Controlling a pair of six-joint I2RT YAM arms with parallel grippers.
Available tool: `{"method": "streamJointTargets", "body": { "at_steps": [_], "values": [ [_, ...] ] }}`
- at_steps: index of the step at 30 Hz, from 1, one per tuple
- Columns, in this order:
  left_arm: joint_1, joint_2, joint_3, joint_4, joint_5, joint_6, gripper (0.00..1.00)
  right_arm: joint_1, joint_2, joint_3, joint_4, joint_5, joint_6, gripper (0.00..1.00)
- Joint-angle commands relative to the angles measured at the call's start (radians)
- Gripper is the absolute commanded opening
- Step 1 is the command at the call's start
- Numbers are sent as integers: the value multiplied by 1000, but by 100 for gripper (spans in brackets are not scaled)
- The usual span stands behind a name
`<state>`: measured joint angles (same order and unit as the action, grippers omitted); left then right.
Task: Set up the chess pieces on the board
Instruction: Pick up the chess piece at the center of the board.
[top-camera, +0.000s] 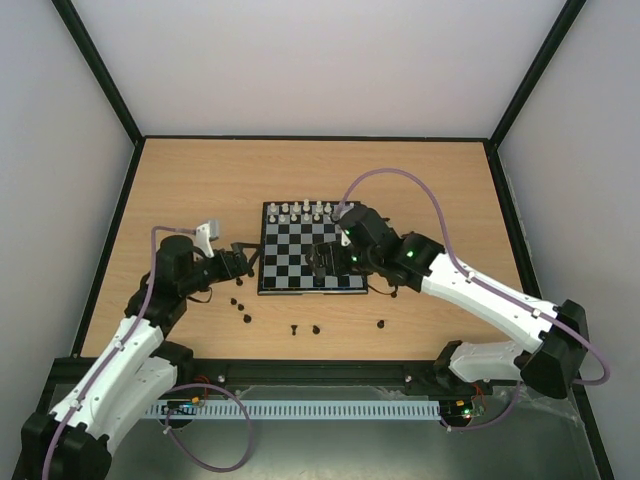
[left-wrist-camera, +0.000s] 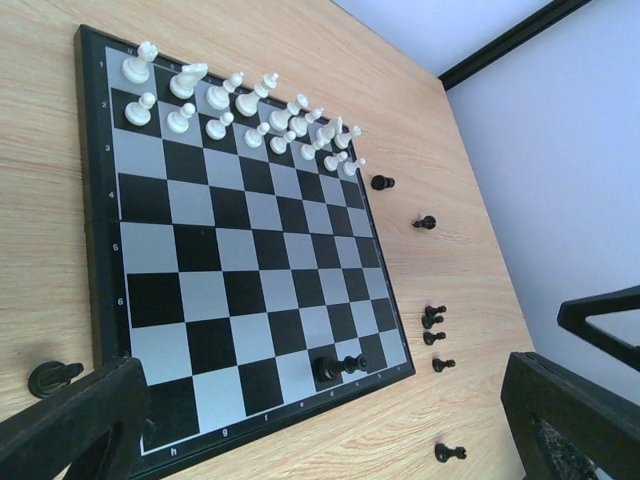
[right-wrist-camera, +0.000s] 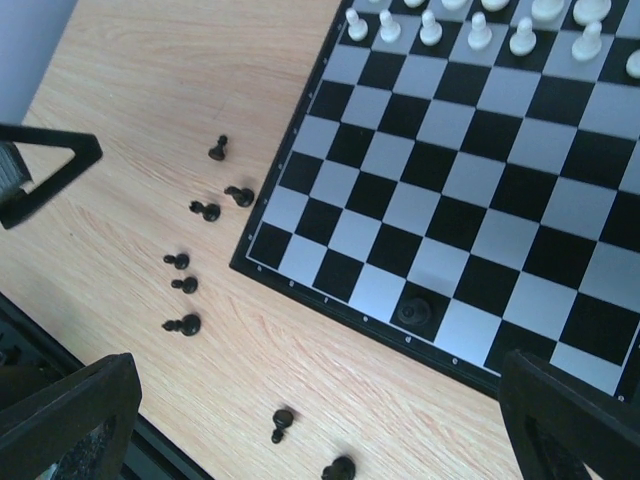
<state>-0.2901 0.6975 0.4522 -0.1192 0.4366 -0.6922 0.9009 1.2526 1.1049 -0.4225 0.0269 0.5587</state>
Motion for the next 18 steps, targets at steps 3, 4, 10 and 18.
{"method": "streamJointTargets", "body": {
  "at_steps": [3, 4, 10, 18],
  "values": [
    [-5, 36, 0, 19, -23, -31, 100, -2, -70, -76, 51, 21, -14, 98],
    [-5, 45, -2, 34, -26, -34, 99, -2, -95, -91, 57, 41, -19, 99],
    [-9, 103, 18, 95, -137, -33, 99, -1, -267, -291, 190, 42, 1, 99],
    [-60, 241, 57, 111, -270, -50, 99, -2, -257, -419, 249, -116, 14, 99]
  ]
}}
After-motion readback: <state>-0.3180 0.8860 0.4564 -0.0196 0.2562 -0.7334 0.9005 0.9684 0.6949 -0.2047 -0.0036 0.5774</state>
